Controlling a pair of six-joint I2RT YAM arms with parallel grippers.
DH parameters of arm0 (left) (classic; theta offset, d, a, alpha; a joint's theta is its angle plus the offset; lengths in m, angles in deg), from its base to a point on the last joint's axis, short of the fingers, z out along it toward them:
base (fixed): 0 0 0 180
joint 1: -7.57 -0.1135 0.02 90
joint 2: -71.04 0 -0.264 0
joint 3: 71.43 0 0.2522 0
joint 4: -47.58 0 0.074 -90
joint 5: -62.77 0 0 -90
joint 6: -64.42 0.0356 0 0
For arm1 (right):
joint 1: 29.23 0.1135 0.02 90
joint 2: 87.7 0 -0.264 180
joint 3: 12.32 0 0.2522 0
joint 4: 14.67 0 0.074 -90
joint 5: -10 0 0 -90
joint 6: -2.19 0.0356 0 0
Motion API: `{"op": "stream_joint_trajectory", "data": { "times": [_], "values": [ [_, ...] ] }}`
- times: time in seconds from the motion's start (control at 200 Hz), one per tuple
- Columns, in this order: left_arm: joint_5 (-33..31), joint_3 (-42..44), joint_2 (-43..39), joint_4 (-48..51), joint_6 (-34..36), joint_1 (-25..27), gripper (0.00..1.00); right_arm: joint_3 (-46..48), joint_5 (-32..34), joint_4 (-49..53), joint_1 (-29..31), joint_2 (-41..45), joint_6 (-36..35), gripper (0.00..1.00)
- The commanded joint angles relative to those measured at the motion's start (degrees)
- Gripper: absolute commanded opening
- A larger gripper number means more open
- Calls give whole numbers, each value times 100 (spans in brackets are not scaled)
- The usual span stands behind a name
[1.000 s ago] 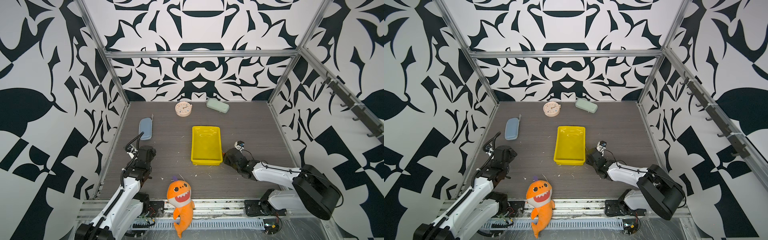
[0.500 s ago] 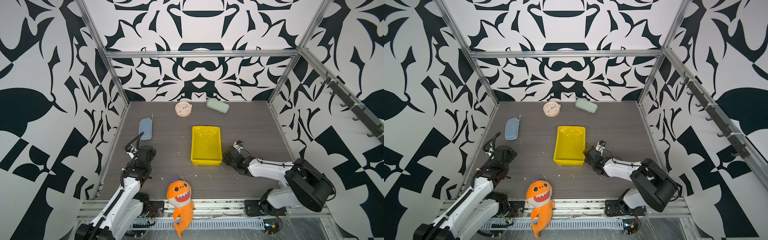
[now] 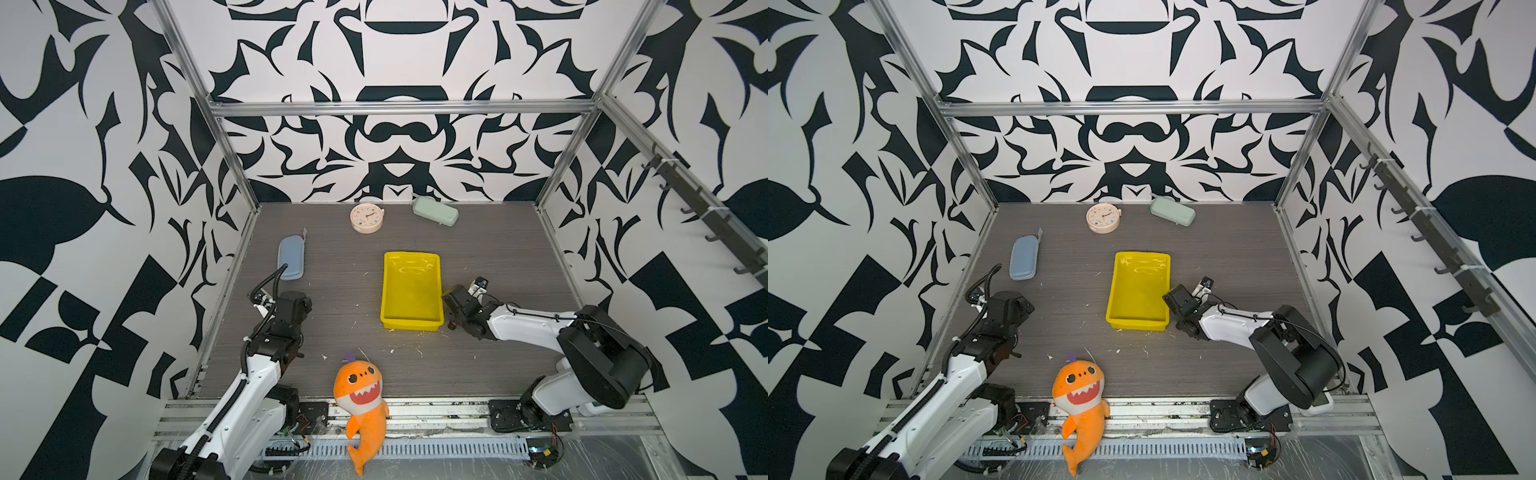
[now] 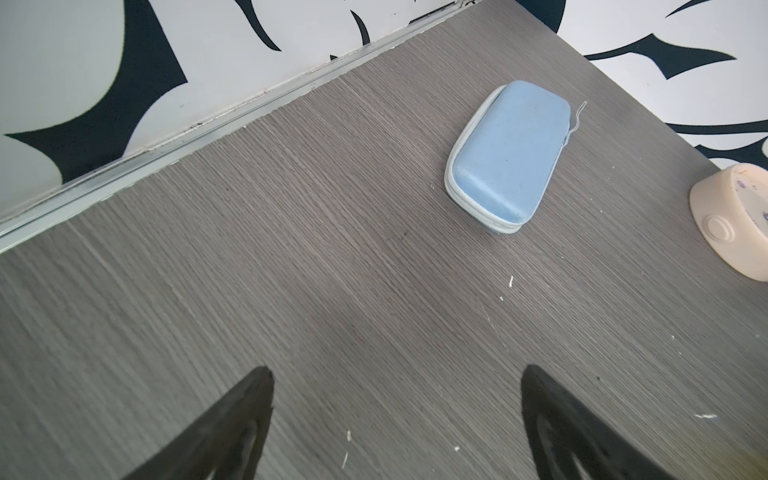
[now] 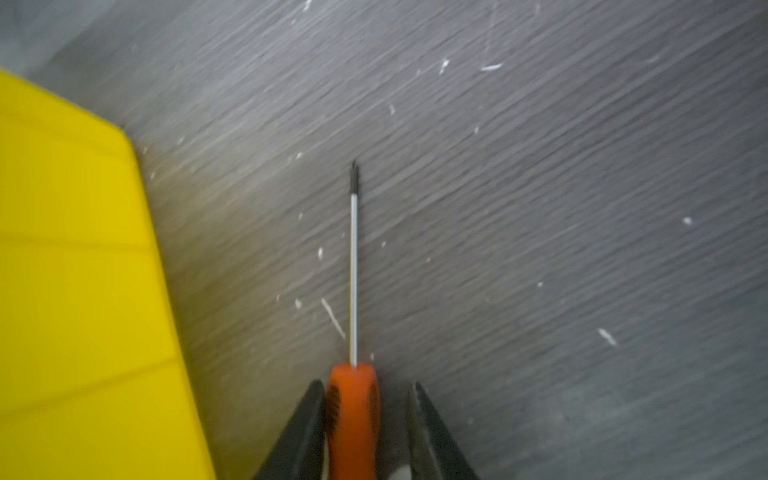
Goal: Put the screwdriver in the bin
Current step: 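Lower the right gripper and close it on the screwdriver's orange handle, then lift the screwdriver with the right gripper and carry it over the yellow bin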
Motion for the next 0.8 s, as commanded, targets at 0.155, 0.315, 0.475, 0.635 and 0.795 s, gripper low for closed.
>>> {"op": "stream_joint_trajectory", "data": {
  "times": [0.155, 0.315, 0.475, 0.635, 0.795],
  "values": [
    [-81, -149, -114, 119, -135, -7, 96, -107, -99, 653, -79, 20, 4, 20],
    [-114, -125, -172, 125, -152, -8, 96, -45, 171, 686, -82, 341, -80, 13],
    [-41, -88, -223, 63, -205, -9, 96, -45, 433, 675, -76, 596, -240, 13],
    [1372, 340, 131, -2239, -376, 65, 100, 56, 709, 632, -40, 653, -450, 14],
    [1524, -715, 1667, -2591, -456, 193, 100, -53, 1005, 710, 3, 695, -698, 13]
  ]
}}
